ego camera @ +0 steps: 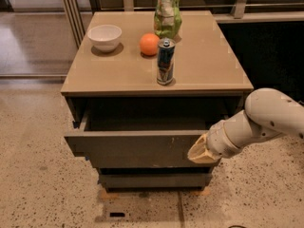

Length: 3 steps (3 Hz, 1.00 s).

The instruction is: Close top drawer

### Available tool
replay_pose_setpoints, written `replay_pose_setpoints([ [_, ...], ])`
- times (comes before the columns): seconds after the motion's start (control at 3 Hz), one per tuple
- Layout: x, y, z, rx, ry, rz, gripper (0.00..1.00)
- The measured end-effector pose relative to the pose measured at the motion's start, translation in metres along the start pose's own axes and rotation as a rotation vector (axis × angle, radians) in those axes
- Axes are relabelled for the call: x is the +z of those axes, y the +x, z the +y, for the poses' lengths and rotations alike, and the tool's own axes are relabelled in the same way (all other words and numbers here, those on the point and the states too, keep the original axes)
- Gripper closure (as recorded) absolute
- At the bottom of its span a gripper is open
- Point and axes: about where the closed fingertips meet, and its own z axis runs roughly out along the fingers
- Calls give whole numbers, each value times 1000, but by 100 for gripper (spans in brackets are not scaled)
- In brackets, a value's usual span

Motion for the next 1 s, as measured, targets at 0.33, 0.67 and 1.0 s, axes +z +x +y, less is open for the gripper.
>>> replay_pose_setpoints([
  [0.33,3,1,-1,3,2,-3,100],
  [0.67,3,3,-2,-30,45,26,100],
  [1.0,2,13,-8,-90,160,50,100],
])
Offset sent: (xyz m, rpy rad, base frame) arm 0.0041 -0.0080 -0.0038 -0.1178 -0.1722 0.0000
